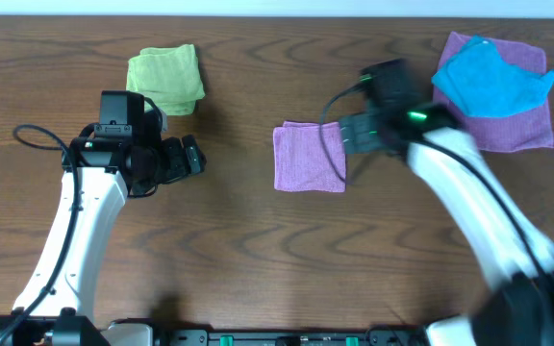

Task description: Fold the cloth

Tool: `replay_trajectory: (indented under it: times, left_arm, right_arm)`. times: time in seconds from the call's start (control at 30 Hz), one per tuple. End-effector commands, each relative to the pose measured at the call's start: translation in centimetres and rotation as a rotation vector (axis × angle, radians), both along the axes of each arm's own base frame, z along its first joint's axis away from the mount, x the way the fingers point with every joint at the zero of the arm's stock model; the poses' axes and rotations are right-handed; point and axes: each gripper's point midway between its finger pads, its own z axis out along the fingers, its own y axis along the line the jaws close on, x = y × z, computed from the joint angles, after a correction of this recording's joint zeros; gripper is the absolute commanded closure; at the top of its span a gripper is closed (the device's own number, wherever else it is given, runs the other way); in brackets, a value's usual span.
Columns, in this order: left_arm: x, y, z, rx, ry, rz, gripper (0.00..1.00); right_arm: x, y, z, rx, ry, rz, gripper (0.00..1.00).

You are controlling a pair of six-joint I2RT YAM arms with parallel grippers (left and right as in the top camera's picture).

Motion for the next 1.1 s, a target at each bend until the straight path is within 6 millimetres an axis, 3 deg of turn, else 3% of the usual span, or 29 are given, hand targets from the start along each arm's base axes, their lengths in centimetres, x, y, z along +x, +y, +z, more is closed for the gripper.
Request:
replay_trajectory:
  times: [0.0,0.1,0.2,0.4,0.5,0.63,1.07]
  left_arm:
    - [0.1,0.3,0.5,0.026,-0.027,-0.022,0.05]
    - [0.1,0.2,0.6,0.024,-0.028,-0.025,0.05]
    - [0.0,0.2,0.6,0.022,-0.023,-0.025,0.05]
    - [-0.1,0.1,0.5,0.018,-0.017,-0.027,0.05]
    - [-0.1,0.1,0.5,0.017,-0.017,-0.027,0.05]
    - [-0.2,0.1,0.5,0.017,-0.016,-0.027,0.04]
    - [-0.4,-0.5,0.4,0.036,-0.025,-0.095,0.05]
  right_arm:
    - [-2.2,-0.5,3.6,0.084,-0.068,0.138,0.01]
    - [-4.8,-4.0,6.1,0.092,-0.165,0.069,0.01]
    - [-8.1,-6.9,6.4,0.087,-0.222,0.020,0.01]
    - [-14.0,-7.8,5.2,0.205,-0.299,-0.035,0.01]
    - [-15.6,-7.9,5.1,0.242,-0.363,-0.100,0.01]
    - [-16.6,-9.9,3.7,0.243,-0.380,-0.283,0.01]
    - [-17.7,-9.5,1.6,0.295,-0.281,-0.339,0.01]
